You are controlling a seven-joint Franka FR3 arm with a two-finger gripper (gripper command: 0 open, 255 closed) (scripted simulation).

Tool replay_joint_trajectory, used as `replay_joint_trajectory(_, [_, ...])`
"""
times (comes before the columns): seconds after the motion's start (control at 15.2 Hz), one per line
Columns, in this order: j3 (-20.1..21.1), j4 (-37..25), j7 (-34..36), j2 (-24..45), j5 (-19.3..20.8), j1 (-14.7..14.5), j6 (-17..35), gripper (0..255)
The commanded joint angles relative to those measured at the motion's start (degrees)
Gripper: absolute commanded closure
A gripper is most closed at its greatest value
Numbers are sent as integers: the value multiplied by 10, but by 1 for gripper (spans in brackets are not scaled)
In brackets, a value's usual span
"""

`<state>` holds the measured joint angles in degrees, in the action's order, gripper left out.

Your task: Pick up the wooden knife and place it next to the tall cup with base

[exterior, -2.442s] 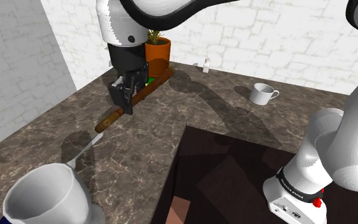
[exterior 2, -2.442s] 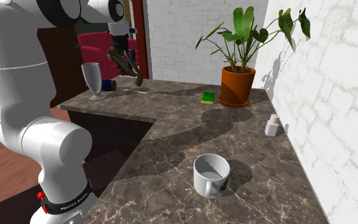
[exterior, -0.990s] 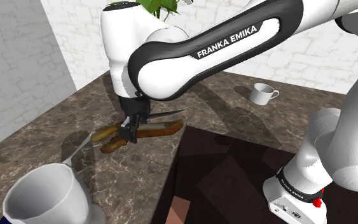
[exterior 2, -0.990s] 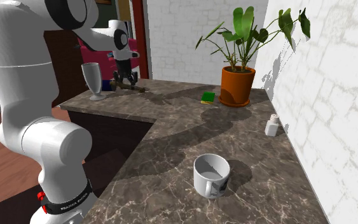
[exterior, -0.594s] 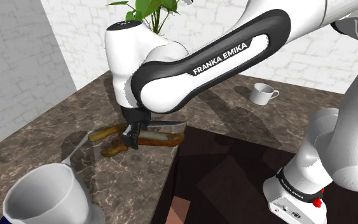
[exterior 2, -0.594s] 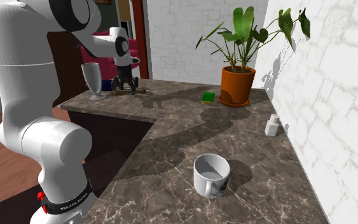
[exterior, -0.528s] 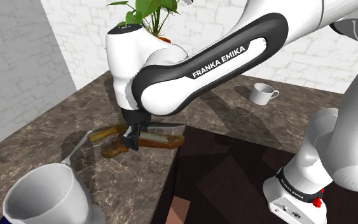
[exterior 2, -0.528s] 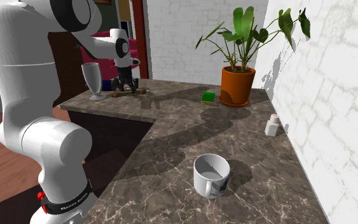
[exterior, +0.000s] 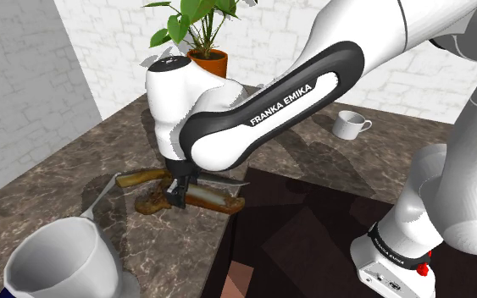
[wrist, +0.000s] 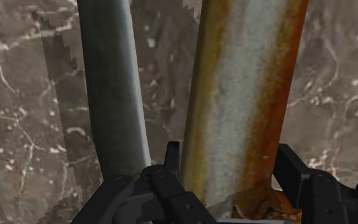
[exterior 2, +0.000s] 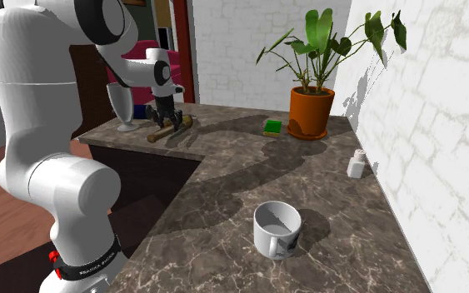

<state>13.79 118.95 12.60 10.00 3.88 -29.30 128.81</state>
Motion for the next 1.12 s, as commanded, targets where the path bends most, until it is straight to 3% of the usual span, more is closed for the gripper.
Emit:
replay_joint_trajectory(0.0, [0, 0, 1, 1, 0, 0, 2, 255])
replay_joint_trajectory(0.26, [0, 0, 1, 1, 0, 0, 2, 255])
replay_joint_trajectory(0.33, [0, 0, 1, 1, 0, 0, 2, 0])
replay_joint_trajectory(0.66, [0, 0, 1, 1, 0, 0, 2, 0])
replay_joint_trajectory(0.92, [3, -32, -8, -35, -12, 2, -65, 0])
replay_joint_trajectory(1.06, [3, -32, -8, -35, -12, 2, -65, 0])
